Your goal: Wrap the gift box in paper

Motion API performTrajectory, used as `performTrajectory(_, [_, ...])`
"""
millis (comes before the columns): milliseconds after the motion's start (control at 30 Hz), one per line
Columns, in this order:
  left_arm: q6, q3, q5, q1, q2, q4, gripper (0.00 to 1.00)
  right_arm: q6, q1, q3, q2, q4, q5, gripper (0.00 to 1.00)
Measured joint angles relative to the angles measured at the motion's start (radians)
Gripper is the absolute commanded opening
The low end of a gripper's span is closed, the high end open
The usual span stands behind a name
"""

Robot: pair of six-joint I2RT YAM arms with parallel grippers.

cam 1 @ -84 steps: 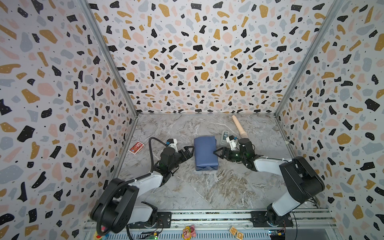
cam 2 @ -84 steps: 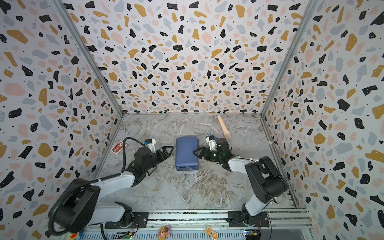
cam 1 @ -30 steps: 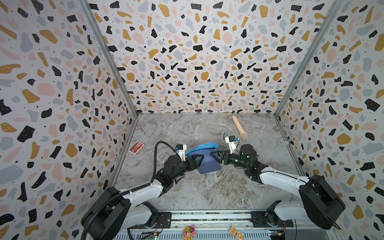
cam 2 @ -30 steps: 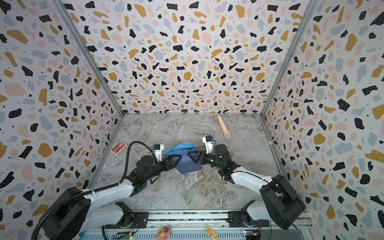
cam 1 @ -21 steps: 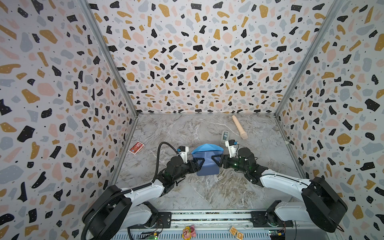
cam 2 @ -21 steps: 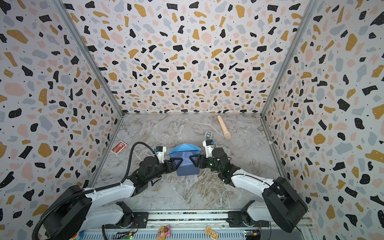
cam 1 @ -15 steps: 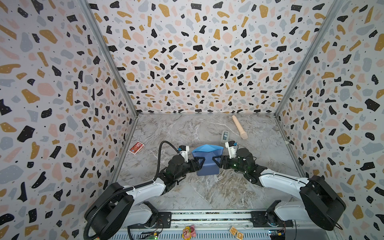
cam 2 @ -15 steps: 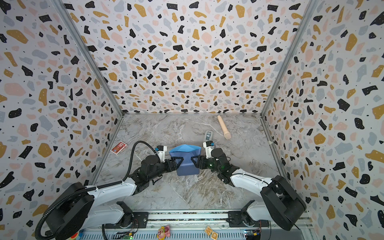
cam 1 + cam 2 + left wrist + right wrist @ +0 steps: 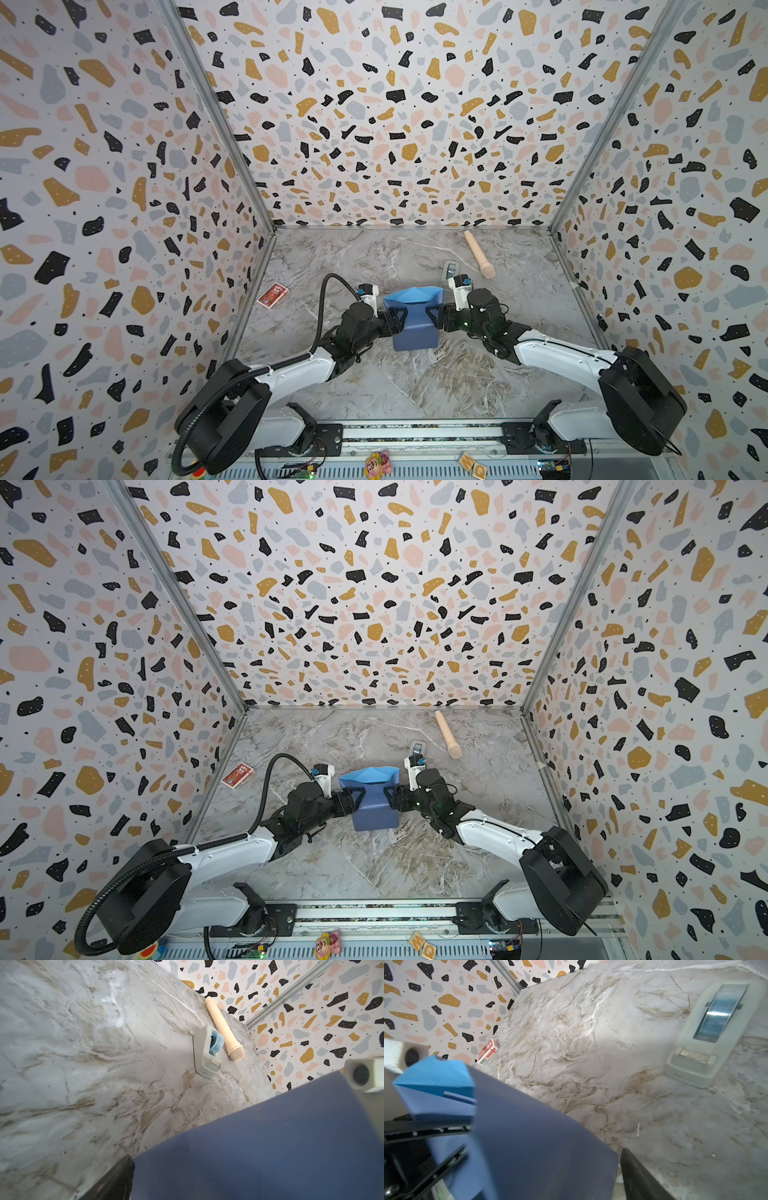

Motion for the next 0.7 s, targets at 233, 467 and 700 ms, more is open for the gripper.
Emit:
performTrajectory(233, [0.098, 0.091, -0.121, -0.017, 0.009, -0.128, 0.72, -0.042, 0.005, 0.004, -0.005, -0.004, 0.045, 0.63])
performTrajectory(467, [0.156, 0.138, -0.239, -0.066, 0.031, -0.183, 0.55, -0.113, 0.021, 0.069, -0.004, -0.107, 0.118, 0.54])
performTrajectory(700, [0.203, 0.174, -0.337, -0.11, 0.034, -0.231, 0.43, -0.142, 0.039, 0.077, -0.004, -0.123, 0.162, 0.46])
